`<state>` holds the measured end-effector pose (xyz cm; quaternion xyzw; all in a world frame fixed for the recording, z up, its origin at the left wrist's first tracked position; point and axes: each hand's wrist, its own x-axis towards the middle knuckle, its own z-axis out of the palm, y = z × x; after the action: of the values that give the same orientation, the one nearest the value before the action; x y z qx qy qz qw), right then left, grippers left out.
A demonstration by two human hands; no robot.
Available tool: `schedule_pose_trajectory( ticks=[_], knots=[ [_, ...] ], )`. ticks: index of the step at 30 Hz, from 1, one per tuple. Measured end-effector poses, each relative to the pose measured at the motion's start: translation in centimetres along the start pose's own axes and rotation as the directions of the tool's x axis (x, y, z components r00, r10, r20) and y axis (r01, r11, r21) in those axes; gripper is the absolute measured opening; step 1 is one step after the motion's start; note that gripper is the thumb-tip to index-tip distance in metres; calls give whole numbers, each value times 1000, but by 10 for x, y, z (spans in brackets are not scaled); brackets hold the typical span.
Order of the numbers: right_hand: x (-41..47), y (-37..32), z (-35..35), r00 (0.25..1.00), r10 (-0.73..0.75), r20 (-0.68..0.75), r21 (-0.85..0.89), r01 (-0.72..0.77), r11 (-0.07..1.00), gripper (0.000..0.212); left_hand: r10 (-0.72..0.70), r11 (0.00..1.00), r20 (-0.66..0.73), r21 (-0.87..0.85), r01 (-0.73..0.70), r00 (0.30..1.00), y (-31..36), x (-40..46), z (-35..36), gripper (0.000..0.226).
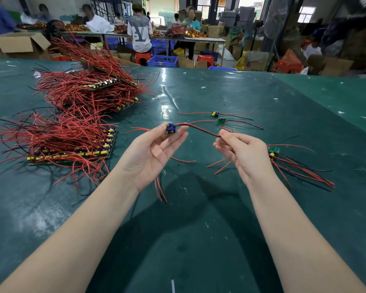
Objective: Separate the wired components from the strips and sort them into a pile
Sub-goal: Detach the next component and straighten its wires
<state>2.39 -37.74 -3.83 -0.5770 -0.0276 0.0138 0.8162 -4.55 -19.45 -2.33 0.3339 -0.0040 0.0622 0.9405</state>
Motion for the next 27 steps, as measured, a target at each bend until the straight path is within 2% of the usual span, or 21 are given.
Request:
schedule_pose_trajectory(
  ticks=[3, 6, 9, 11, 13, 15, 17, 20, 23, 27],
  knots=[
    [0, 4, 0, 992, -126, -32, -188, 118, 975, 13, -7, 1000, 7, 27, 7, 1000, -1, 0, -1, 26],
    [-1, 8, 0, 959, -280, -36, -415, 241, 877, 20, -17, 998, 27, 56, 16, 999, -2, 0, -2, 19],
    [-1, 8, -1, 940, -339, -44, -485, 277, 830, 20, -20, 998, 27, 66, 18, 999, -3, 2, -4, 16],
    [-1, 5, -1, 972, -228, -63, -292, 200, 935, 19, -7, 998, 21, 62, 6, 1000, -2, 3, -6, 19],
    [-1, 0, 0, 999, -20, -32, 45, 21, 999, 13, 3, 998, 13, 57, -3, 1000, -1, 3, -7, 20],
    [-1, -6, 1, 989, 149, 2, 256, -145, 956, 9, 4, 998, 9, 56, -5, 1000, -1, 3, -7, 16],
    [-1, -10, 2, 963, 267, 32, 390, -258, 884, 11, 4, 998, 5, 56, -4, 1000, -1, 3, -6, 13],
    [-4, -15, 4, 915, 386, 113, 478, -391, 786, 15, 8, 998, -4, 56, -7, 1000, 0, 3, -6, 16],
    [-7, -17, 4, 876, 436, 207, 530, -475, 702, 11, 16, 999, -16, 44, -15, 1000, 1, 4, -7, 22],
    [-8, -17, 4, 886, 412, 211, 512, -459, 726, 10, 26, 999, -24, 39, -25, 999, -1, 3, -6, 24]
  ],
)
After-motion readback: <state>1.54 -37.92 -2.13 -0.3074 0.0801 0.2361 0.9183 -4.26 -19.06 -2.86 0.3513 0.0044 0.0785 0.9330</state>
